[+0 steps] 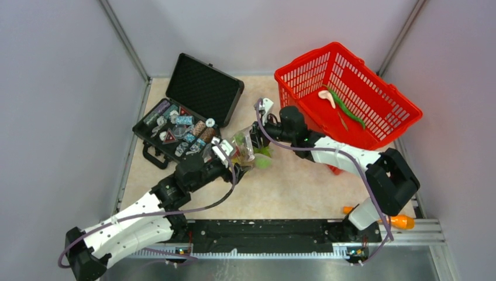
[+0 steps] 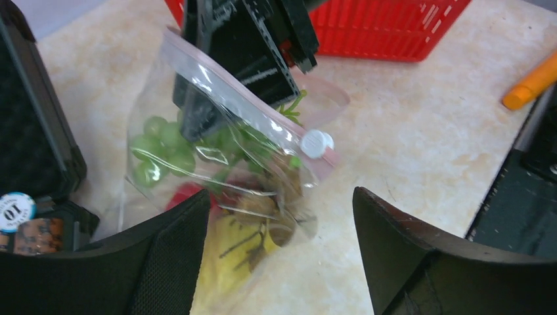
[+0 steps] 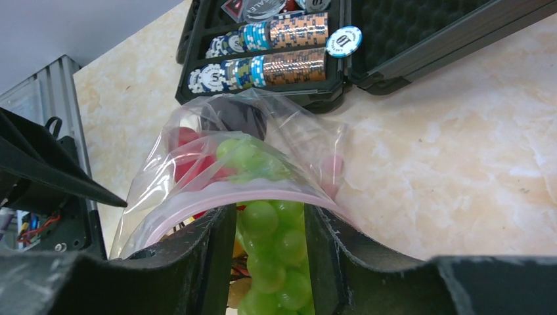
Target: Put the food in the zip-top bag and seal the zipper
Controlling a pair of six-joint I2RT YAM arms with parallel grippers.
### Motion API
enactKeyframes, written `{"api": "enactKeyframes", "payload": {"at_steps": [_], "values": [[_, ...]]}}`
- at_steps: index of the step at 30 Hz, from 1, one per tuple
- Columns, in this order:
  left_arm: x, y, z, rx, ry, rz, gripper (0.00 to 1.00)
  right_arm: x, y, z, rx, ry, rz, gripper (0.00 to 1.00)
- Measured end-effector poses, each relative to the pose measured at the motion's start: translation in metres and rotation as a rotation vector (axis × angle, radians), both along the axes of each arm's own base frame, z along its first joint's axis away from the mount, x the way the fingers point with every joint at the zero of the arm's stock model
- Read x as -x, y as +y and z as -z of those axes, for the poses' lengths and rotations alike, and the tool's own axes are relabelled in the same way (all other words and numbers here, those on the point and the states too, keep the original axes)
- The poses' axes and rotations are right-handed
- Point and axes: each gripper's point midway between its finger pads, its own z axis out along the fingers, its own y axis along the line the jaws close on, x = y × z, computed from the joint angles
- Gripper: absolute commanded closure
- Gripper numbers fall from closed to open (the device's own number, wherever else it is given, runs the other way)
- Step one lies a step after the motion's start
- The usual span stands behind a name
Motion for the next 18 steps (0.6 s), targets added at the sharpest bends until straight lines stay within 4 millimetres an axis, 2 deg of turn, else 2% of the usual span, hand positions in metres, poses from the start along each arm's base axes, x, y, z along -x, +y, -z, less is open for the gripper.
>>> {"api": "enactKeyframes", "payload": {"at_steps": [3,8,10,14,18], "values": [[-0.008,-0.002,-0.003,0.010,-0.082,-0.020,0.23,0.002,0.000,0.001,-0.005,0.020,-0.005,0.59],[-0.007,-0.011,0.012,-0.051,-0.177,-0.021,0.24,0.004,0.002,-0.004,-0.012,0.034,-0.017,0.58],[-0.005,-0.015,0.016,-0.082,-0.198,-0.016,0.31,0.004,0.003,-0.006,-0.015,0.036,-0.022,0.58],[-0.006,-0.020,0.026,-0.142,-0.217,-0.035,0.54,0.006,0.004,-0.004,-0.009,0.056,-0.031,0.57],[-0.015,-0.011,0.030,-0.171,-0.221,-0.121,0.66,0.009,0.003,0.000,0.005,0.077,-0.035,0.56]]}}
